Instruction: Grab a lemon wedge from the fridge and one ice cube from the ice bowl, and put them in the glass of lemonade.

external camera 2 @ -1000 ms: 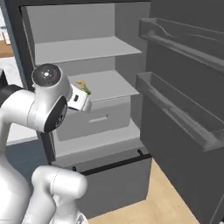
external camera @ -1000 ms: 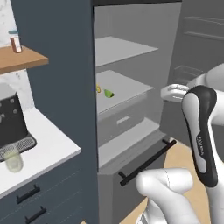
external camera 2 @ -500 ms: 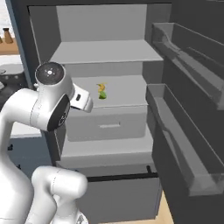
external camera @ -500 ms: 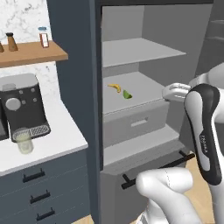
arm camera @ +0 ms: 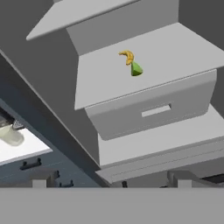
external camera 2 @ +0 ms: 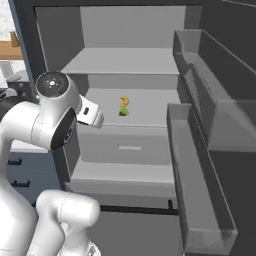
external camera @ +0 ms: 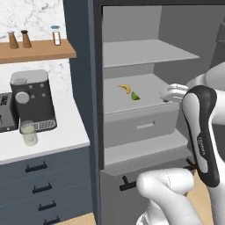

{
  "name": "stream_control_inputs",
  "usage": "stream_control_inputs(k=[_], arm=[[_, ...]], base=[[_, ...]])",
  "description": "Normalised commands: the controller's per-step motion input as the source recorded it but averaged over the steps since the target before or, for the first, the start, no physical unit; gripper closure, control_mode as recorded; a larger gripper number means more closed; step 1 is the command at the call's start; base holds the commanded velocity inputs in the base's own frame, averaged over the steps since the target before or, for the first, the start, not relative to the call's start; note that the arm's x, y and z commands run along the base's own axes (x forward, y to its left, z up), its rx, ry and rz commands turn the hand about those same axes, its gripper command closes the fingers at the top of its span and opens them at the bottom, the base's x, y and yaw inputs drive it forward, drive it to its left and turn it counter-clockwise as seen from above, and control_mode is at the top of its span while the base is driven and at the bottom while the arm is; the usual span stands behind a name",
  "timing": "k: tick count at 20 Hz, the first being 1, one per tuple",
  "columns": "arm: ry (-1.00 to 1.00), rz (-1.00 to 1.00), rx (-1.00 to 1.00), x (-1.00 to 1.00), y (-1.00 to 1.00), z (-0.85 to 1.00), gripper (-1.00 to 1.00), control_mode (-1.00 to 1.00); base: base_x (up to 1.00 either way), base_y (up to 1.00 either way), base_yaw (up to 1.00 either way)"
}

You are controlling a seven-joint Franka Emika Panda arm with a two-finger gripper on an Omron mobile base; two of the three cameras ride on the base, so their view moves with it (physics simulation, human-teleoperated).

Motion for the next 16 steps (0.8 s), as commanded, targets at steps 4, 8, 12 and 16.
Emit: stream_control_inputs(k=[4,8,12,16], arm=[[0.00,0.00,0.00,0.00,0.00,0.00,-1.00,1.00],[0.00,0.00,0.00,0.00,0.00,0.00,-1.00,1.00],[0.00,0.00,0.00,0.00,0.00,0.00,-1.00,1.00],[0.00,0.00,0.00,0.00,0.00,0.00,-1.00,1.00]], base=[[0.14,-0.56,0.18],[0.29,-0.08,0.02],[0.64,-0.16,0.01],[0.09,-0.01,0.00]])
